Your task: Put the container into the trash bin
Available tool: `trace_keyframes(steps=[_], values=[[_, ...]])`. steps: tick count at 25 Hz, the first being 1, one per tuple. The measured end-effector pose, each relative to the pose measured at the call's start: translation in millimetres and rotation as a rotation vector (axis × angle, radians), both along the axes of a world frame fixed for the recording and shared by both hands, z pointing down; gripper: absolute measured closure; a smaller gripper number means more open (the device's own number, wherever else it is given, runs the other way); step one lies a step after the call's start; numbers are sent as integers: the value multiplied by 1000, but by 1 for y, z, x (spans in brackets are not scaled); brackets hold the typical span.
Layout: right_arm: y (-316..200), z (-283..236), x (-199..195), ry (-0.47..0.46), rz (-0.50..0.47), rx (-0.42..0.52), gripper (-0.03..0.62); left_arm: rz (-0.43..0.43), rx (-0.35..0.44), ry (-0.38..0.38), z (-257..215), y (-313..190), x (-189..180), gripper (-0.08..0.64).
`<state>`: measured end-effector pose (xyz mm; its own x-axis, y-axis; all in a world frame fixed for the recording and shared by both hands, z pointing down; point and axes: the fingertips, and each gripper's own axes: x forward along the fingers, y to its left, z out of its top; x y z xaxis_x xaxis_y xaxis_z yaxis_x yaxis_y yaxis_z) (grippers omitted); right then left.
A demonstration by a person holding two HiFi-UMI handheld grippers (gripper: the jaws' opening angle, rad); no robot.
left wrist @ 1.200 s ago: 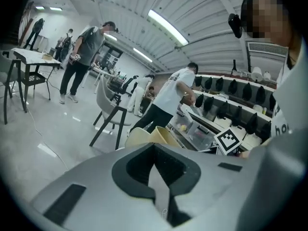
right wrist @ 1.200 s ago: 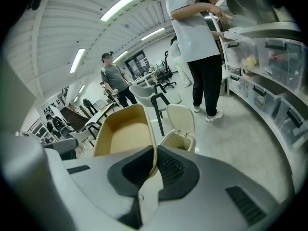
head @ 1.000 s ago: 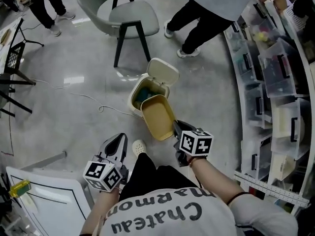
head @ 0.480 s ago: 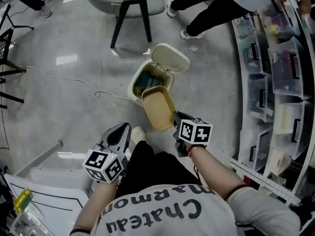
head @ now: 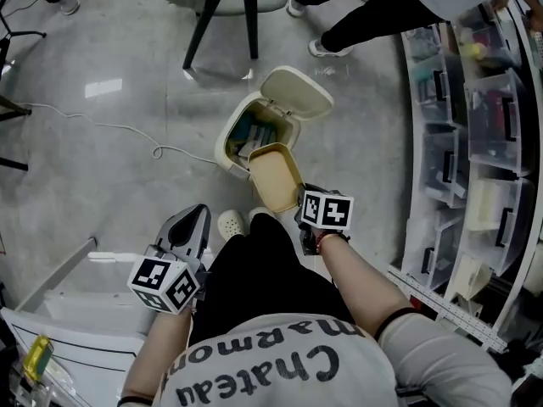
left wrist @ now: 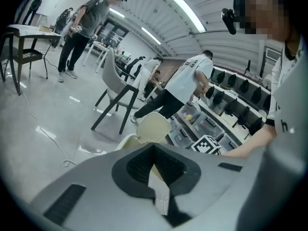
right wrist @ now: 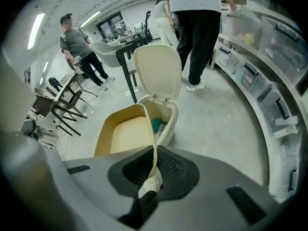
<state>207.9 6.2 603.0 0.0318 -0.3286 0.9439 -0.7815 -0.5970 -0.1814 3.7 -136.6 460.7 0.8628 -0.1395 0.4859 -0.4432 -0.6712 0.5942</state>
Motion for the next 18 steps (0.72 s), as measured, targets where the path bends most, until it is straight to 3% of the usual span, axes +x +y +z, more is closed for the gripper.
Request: trace_keyframes(steps=[6,10,14,18], values=[[7,44,9,5,8,-117,552,-35,-30,-19,21,-1,-5,538],[-2,63,17,-4,14,-146,552,-99,-30,-30,23,-14,-7,538],[-18,77,29,4,-35,-181,552,-158,-30,-44,24,-29,-7,538],[-40,91,39,6,-148,-207,552,-229,-29,-39,26,-43,-2,538]])
